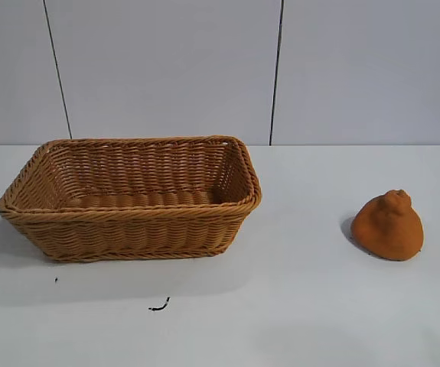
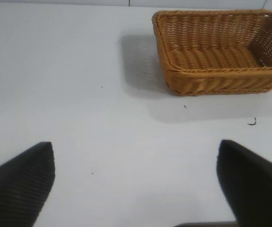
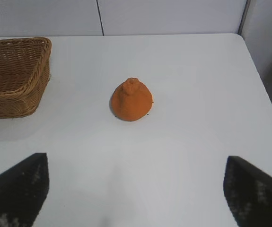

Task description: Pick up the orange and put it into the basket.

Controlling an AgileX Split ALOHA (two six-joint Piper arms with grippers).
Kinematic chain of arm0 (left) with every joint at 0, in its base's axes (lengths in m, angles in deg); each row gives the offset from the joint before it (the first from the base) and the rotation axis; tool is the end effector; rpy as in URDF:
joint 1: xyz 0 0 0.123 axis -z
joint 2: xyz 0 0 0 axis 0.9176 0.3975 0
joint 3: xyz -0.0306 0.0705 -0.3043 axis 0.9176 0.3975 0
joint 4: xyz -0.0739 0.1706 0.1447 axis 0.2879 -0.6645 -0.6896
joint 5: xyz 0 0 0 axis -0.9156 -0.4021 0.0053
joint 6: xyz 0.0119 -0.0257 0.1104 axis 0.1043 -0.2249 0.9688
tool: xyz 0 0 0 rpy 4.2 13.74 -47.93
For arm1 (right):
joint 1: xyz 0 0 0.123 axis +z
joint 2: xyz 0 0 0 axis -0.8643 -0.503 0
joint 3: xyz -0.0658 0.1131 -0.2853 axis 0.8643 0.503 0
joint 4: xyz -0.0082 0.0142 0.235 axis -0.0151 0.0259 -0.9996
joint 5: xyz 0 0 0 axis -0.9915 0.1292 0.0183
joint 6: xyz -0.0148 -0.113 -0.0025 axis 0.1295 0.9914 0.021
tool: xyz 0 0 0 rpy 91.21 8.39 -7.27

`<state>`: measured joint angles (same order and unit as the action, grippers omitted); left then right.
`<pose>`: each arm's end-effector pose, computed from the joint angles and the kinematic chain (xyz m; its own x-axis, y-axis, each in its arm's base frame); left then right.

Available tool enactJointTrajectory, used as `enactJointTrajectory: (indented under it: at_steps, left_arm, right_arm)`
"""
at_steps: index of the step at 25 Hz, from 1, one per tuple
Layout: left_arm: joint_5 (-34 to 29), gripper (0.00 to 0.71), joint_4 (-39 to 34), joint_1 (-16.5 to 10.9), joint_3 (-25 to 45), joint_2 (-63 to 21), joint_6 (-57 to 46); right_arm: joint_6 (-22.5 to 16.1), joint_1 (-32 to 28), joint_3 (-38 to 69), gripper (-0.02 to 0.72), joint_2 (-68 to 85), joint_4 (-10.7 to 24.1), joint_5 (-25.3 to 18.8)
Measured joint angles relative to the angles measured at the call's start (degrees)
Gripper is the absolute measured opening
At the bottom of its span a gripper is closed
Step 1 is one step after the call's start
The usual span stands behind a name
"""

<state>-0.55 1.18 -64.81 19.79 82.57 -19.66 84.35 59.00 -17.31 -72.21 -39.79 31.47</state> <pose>-0.0293 -0.0005 0.2582 -0.4590 -0.0231 -0.8881 0.0242 0.9990 -0.0385 -0.0255 0.0041 0.2608 -0.4219 -0.0039 -0.9066 -0.0193 0.9998 0.0047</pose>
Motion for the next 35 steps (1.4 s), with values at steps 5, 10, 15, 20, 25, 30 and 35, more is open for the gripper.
enactJointTrajectory:
  at_steps: [5,10,15,20,25,30,35]
  left_arm:
    - [0.00,0.666,0.00,0.00,0.00,0.00,0.00]
    - [0.00,0.666,0.00,0.00,0.00,0.00,0.00]
    - [0.00,0.666,0.00,0.00,0.00,0.00,0.00]
    - [0.00,0.666,0.00,0.00,0.00,0.00,0.00]
    - [0.00,0.666,0.00,0.00,0.00,0.00,0.00]
    - [0.00,0.666,0.00,0.00,0.00,0.00,0.00]
    - [0.00,0.666,0.00,0.00,0.00,0.00,0.00]
  right_arm:
    - [0.00,0.00,0.00,0.694,0.00,0.00,0.00]
    - [0.15,0.00,0.00,0.694,0.00,0.12,0.00]
    - [-0.94,0.00,-3.96,0.694,-8.29,0.58,-0.06]
    - [-1.08,0.00,-11.73,0.694,-27.18,0.15,0.06]
    - [-1.08,0.00,-21.68,0.694,-46.28,-2.47,0.08]
    - [-1.13,0.00,-33.25,0.694,-63.90,-4.00,0.17]
    - [-1.07,0.00,-44.85,0.694,-80.22,-4.12,-1.11]
